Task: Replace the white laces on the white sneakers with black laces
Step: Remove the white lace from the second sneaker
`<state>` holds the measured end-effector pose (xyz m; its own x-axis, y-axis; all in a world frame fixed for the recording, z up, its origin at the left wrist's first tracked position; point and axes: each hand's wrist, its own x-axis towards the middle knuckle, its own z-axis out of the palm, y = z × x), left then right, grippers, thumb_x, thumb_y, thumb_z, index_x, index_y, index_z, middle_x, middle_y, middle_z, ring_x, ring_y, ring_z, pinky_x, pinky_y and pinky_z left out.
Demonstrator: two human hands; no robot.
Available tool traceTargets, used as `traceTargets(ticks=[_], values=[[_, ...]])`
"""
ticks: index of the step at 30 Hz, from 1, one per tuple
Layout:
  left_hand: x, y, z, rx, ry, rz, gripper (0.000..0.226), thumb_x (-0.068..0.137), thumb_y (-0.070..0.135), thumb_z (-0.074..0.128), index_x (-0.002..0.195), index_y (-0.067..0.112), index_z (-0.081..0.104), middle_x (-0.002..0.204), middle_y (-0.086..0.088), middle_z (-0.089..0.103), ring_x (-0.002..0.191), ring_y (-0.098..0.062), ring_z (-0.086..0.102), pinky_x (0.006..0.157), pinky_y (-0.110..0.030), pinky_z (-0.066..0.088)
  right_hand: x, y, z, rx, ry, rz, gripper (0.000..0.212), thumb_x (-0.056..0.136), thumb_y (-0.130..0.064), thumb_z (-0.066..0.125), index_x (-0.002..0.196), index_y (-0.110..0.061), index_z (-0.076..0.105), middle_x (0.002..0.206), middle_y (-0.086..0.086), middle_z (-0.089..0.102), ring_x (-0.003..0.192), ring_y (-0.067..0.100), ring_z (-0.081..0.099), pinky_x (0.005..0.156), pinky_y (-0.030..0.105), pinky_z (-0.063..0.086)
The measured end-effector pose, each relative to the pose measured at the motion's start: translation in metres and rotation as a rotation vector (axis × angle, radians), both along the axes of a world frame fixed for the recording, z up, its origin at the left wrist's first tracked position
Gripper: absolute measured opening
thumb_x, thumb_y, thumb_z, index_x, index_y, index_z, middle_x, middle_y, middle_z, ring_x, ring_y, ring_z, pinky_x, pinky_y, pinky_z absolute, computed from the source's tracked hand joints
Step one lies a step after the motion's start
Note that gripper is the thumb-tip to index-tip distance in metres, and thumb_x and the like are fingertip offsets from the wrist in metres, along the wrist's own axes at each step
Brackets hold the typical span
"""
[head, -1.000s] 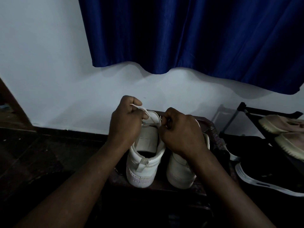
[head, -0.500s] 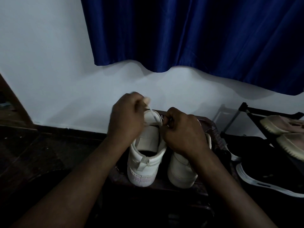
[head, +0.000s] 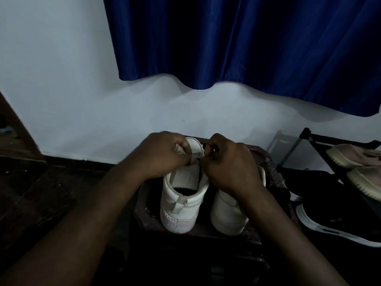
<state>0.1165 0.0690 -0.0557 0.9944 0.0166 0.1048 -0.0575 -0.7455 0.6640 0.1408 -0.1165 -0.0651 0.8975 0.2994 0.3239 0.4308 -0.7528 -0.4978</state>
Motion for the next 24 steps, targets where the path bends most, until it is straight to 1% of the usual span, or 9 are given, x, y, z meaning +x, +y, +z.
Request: traceTargets(ticks=[5, 7, 9, 11, 14, 16, 19, 22, 24], values=[[0.002, -0.008, -0.003, 0.241, -0.076, 0.027, 0.016, 0.081, 0.022, 0.074, 0.078, 0.037, 0.071, 0.085, 0.011, 0.051, 0.089, -0.015, 0.058, 0.074, -0.028, 0.042, 0.000, 0.000, -0.001, -0.004, 0.003, 0.008, 0.011, 0.075, -0.027, 0.065, 0.079, -0.027, 0.056, 0.066, -0.007, 0.060, 0.070, 0.019, 0.057, 0.062, 0.032, 0.040], [0.003, -0.009, -0.007, 0.201, -0.132, 0.015, 0.014, 0.084, 0.020, 0.072, 0.078, 0.033, 0.071, 0.091, 0.008, 0.053, 0.088, -0.015, 0.058, 0.075, -0.029, 0.046, 0.001, 0.000, -0.001, -0.005, 0.000, 0.006, 0.011, 0.075, -0.028, 0.066, 0.079, -0.028, 0.055, 0.066, -0.007, 0.060, 0.069, 0.019, 0.057, 0.061, 0.032, 0.038], [0.003, -0.010, -0.010, 0.086, -0.212, 0.070, 0.017, 0.087, 0.015, 0.069, 0.078, 0.029, 0.067, 0.090, 0.010, 0.059, 0.085, -0.009, 0.061, 0.071, -0.016, 0.044, 0.001, 0.000, -0.002, -0.003, -0.002, 0.006, 0.010, 0.073, -0.030, 0.062, 0.079, -0.028, 0.055, 0.066, -0.007, 0.060, 0.070, 0.020, 0.058, 0.061, 0.032, 0.040], [0.002, -0.011, -0.008, -0.217, -0.294, 0.244, 0.019, 0.091, 0.010, 0.065, 0.081, 0.025, 0.062, 0.084, 0.010, 0.071, 0.079, -0.002, 0.068, 0.070, -0.010, 0.046, 0.001, 0.000, -0.001, 0.000, 0.000, 0.014, 0.010, 0.071, -0.031, 0.058, 0.080, -0.029, 0.055, 0.067, -0.007, 0.061, 0.071, 0.019, 0.059, 0.061, 0.033, 0.043], [0.002, -0.008, 0.009, -1.158, -0.283, 0.412, 0.015, 0.099, -0.002, 0.050, 0.090, 0.010, 0.054, 0.078, -0.003, 0.077, 0.073, -0.021, 0.076, 0.074, -0.033, 0.064, 0.001, 0.000, -0.001, -0.008, 0.013, 0.015, 0.010, 0.074, -0.028, 0.063, 0.082, -0.028, 0.056, 0.068, -0.008, 0.062, 0.072, 0.019, 0.060, 0.062, 0.033, 0.044], [0.004, 0.001, 0.017, -1.516, -0.248, 0.491, 0.021, 0.102, -0.001, 0.043, 0.090, 0.012, 0.054, 0.065, -0.003, 0.065, 0.053, -0.018, 0.063, 0.062, -0.036, 0.062, 0.001, 0.000, -0.001, -0.010, 0.014, 0.008, 0.011, 0.074, -0.027, 0.064, 0.082, -0.028, 0.057, 0.070, -0.007, 0.064, 0.074, 0.019, 0.061, 0.064, 0.035, 0.047], [0.011, 0.017, 0.013, -1.225, -0.280, 0.587, 0.009, 0.097, 0.017, 0.055, 0.089, 0.019, 0.057, 0.064, 0.003, 0.052, 0.051, -0.011, 0.043, 0.054, -0.028, 0.043, 0.001, -0.002, -0.001, -0.008, 0.025, 0.000, 0.012, 0.075, -0.026, 0.066, 0.081, -0.027, 0.056, 0.071, -0.008, 0.065, 0.075, 0.019, 0.062, 0.065, 0.036, 0.049], [0.008, 0.027, 0.009, -0.443, -0.377, 0.450, 0.010, 0.089, 0.033, 0.072, 0.091, 0.025, 0.066, 0.085, 0.009, 0.067, 0.073, -0.011, 0.060, 0.070, -0.028, 0.049, 0.001, -0.001, 0.000, 0.003, 0.028, 0.002, 0.012, 0.075, -0.025, 0.066, 0.080, -0.028, 0.056, 0.071, -0.007, 0.064, 0.074, 0.019, 0.062, 0.064, 0.036, 0.049], [0.002, 0.024, 0.008, -0.061, -0.341, 0.266, 0.015, 0.087, 0.043, 0.072, 0.089, 0.028, 0.073, 0.087, 0.010, 0.069, 0.081, -0.009, 0.064, 0.074, -0.027, 0.049, 0.000, -0.001, 0.000, 0.001, 0.023, 0.003, 0.012, 0.075, -0.025, 0.066, 0.080, -0.027, 0.056, 0.070, -0.007, 0.064, 0.074, 0.020, 0.062, 0.064, 0.036, 0.049]])
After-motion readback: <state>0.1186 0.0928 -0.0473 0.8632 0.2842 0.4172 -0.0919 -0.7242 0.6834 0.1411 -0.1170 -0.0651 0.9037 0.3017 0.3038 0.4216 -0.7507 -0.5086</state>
